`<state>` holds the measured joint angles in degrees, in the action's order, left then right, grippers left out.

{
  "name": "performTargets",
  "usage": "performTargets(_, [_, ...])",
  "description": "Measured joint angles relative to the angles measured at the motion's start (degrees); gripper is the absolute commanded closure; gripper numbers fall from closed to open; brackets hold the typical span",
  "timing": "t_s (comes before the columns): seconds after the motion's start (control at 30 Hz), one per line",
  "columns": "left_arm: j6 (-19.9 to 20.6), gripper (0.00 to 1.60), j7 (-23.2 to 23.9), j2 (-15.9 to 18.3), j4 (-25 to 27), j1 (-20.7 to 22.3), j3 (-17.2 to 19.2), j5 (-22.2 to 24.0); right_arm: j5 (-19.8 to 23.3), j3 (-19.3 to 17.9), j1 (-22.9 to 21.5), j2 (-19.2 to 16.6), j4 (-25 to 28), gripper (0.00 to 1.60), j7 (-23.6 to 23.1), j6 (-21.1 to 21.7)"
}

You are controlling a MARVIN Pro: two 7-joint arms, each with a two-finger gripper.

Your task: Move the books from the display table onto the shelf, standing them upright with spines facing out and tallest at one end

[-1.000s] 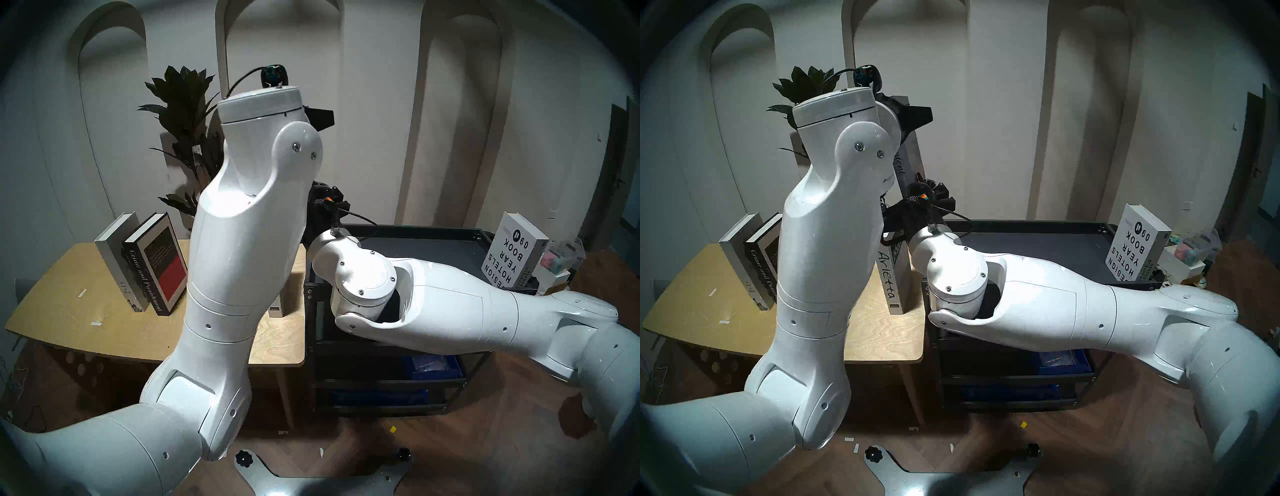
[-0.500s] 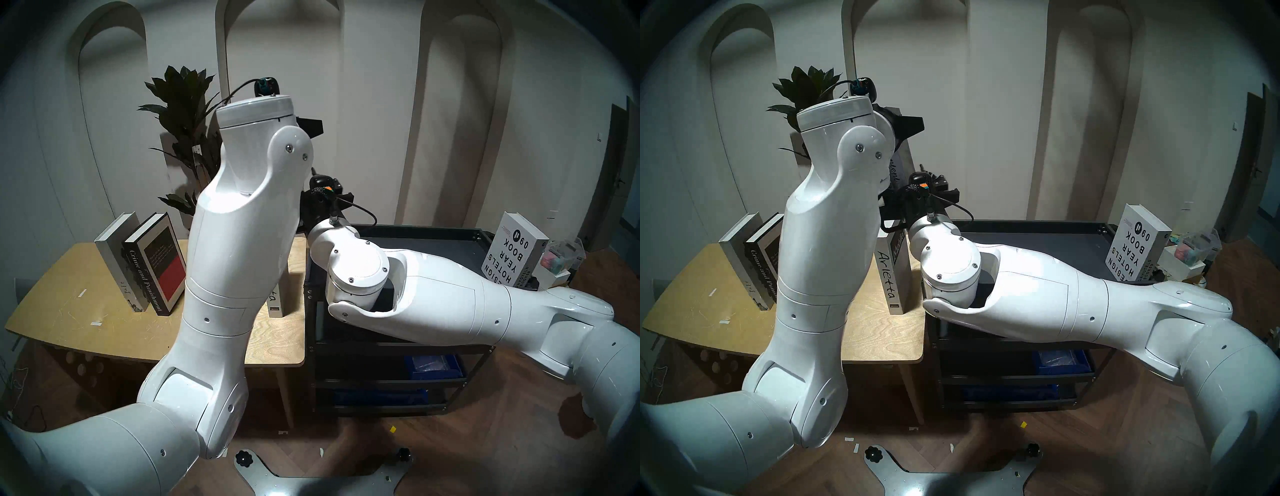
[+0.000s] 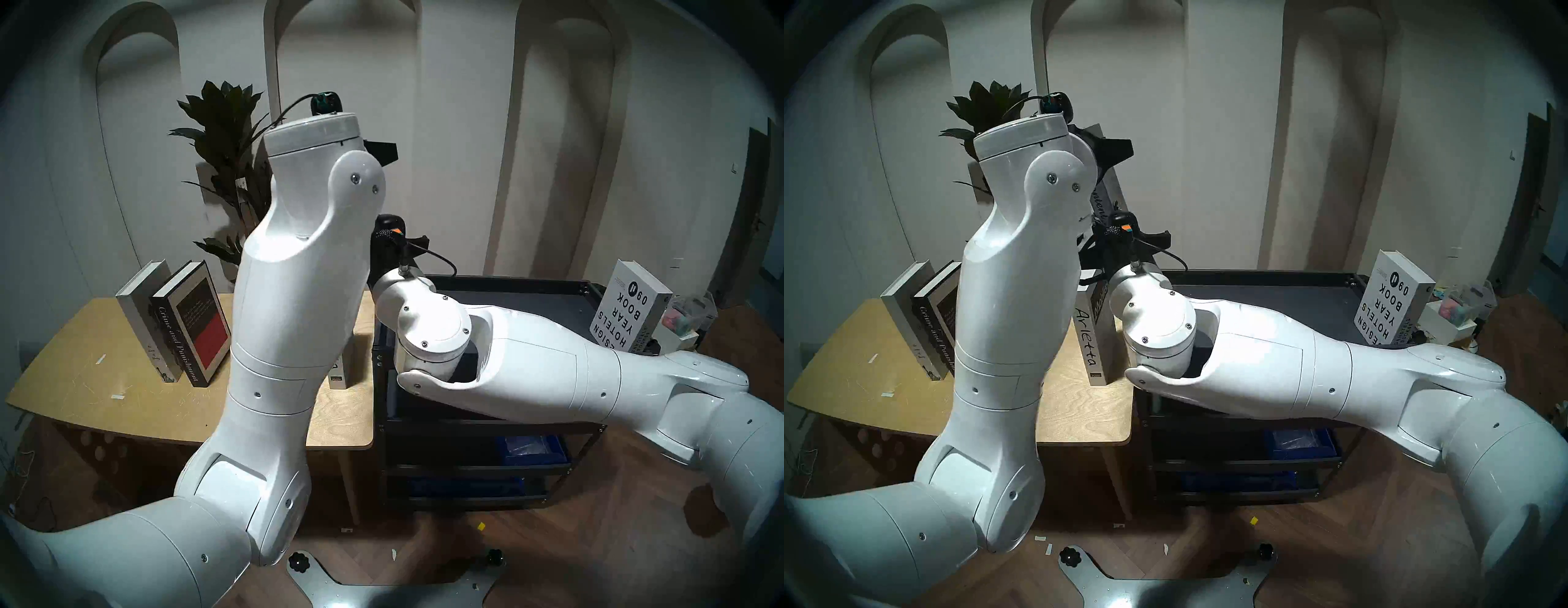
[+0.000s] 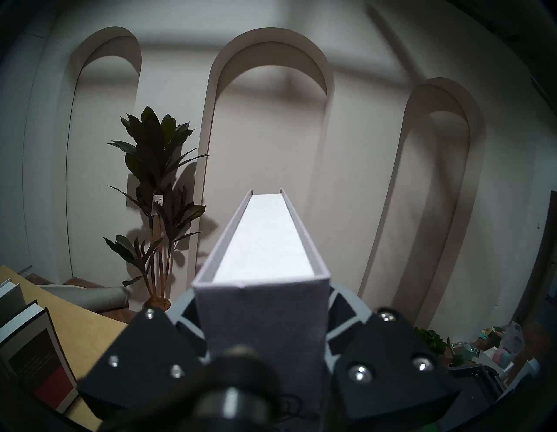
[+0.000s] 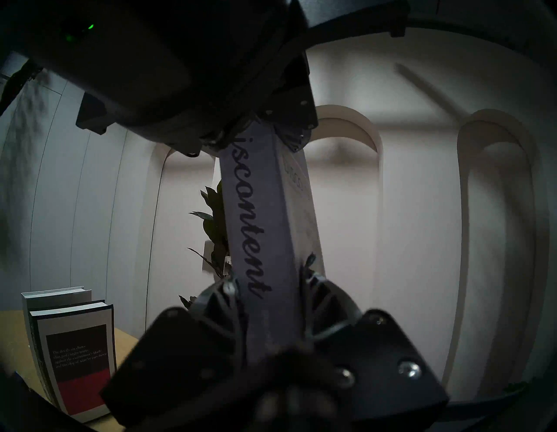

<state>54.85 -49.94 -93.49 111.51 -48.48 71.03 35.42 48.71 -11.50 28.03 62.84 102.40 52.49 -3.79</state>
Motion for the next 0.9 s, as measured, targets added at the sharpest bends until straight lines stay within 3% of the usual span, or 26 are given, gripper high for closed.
performTargets(0.4, [0.2,0.0,0.2,0.7,4.2,0.8,1.0,3.4,-0.6,-0.6,-0.7,-1.4,-2.7,1.6,0.1,-0.6])
performTargets(0.73, [0.2,0.0,0.5,2.4,9.2,3.9,7.7,6.7,-0.9,-0.9,-1.0,-3.3,-5.7,1.6,-0.9,-1.2])
performTargets(0.9, [0.2,0.0,0.7,4.0,11.4,5.5,12.8,9.5,-0.9,-1.5,-1.1,-5.2,-8.0,1.6,-1.9,-2.0])
